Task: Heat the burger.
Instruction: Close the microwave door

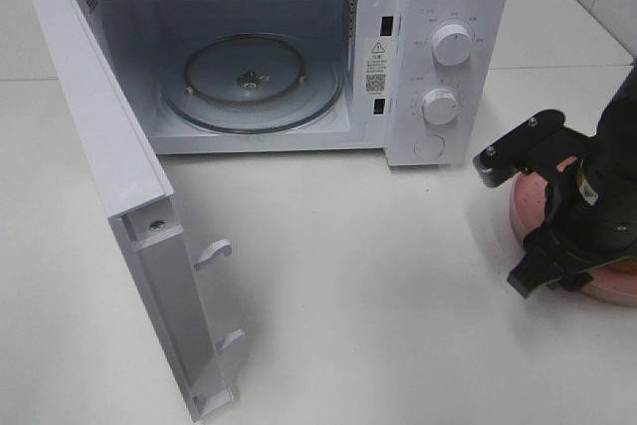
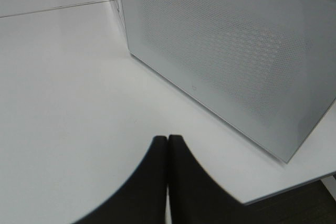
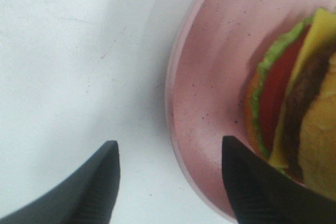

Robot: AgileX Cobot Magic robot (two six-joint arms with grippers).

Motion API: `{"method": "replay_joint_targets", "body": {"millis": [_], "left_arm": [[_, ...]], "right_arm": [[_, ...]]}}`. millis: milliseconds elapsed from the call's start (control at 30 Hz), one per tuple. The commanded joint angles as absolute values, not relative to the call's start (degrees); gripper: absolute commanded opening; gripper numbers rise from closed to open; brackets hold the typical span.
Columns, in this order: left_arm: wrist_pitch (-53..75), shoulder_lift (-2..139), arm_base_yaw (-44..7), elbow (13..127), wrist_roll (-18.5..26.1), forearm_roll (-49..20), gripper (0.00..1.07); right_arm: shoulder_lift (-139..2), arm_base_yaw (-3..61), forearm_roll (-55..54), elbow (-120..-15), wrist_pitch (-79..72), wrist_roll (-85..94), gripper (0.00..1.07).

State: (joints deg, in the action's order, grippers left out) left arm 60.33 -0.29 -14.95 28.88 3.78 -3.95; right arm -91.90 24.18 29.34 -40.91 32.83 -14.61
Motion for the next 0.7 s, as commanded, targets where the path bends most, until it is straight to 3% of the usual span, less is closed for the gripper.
{"method": "replay_joint_targets", "body": {"millis": [33,100,167,300,500,700], "left_arm": [[59.6,-1.5,-14.8,28.7,3.8,-4.2,0.00],[59.6,-1.5,-14.8,28.7,3.8,-4.2,0.00],[59.6,-1.5,-14.8,28.7,3.8,-4.2,0.00],[59.6,-1.5,-14.8,28.7,3.8,-4.2,0.00],[59.6,-1.5,-14.8,28.7,3.8,-4.2,0.00],[59.6,-1.5,-14.8,28.7,3.8,-4.2,0.00]], "right_arm": [[-90.5,24.0,25.8,-41.8,35.5,-15.0,0.57],[-87.9,24.0,15.6,-43.8,41.0,-14.2,0.58],[-87.2,24.0,12.7,-44.7,43.1,-13.9,0.60],[-86.5,22.7,10.6,-46.0,44.4,-13.1,0.62],[-85.3,13.7,2.8,-47.0,48.6,-9.5,0.63],[-79.5,10.9,0.8,-46.9,53.8,-8.5,0.63]]}}
